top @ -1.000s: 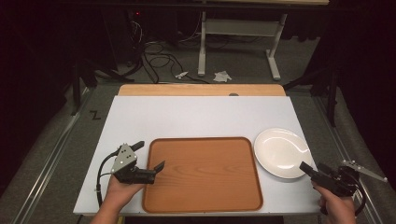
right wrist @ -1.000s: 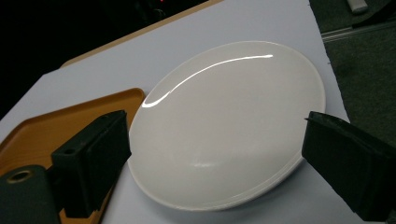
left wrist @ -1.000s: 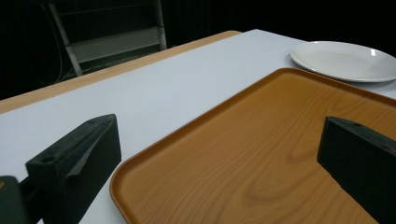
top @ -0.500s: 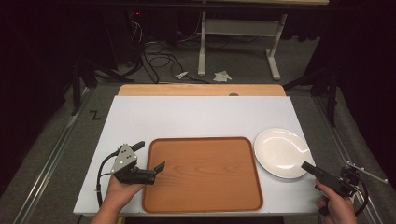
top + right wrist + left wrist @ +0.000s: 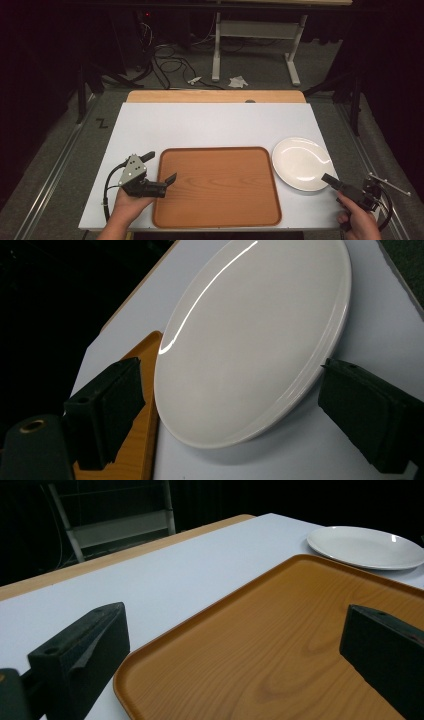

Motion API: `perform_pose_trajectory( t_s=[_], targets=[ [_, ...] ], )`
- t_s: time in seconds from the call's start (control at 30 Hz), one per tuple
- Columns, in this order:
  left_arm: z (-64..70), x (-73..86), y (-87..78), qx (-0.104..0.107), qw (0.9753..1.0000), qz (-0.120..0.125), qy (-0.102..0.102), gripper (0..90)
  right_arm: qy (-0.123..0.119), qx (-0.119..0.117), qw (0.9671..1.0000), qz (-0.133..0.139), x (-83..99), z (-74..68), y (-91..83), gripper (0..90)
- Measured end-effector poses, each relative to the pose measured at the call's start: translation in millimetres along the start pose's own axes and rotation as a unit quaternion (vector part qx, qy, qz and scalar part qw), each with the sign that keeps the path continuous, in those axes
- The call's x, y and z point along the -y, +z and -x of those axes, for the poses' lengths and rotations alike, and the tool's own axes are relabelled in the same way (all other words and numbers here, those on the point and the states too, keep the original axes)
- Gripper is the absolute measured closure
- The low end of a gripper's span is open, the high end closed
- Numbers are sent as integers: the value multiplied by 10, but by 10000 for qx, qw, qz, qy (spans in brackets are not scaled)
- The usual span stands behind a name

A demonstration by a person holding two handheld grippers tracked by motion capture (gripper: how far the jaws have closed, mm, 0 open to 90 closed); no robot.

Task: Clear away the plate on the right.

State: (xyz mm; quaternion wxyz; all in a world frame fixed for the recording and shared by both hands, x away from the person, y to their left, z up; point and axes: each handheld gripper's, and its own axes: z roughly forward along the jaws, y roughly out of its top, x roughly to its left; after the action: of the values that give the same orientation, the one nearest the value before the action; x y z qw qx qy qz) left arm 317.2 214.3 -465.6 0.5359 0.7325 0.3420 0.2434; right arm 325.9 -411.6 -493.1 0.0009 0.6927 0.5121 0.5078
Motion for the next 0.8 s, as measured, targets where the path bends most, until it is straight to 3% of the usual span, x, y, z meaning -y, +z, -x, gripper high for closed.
perform_pose_trajectory(
  t_s=[0.2, 0.8],
  targets=[
    [2, 2, 0, 9, 10000, -5, 1, 3, 187, -72, 9998, -39, -5, 29, 10, 130],
    [3, 14, -26, -7, 10000, -10, 2, 5, 448, -52, 9989, -129, -48, 100, 81, 146]
  ],
)
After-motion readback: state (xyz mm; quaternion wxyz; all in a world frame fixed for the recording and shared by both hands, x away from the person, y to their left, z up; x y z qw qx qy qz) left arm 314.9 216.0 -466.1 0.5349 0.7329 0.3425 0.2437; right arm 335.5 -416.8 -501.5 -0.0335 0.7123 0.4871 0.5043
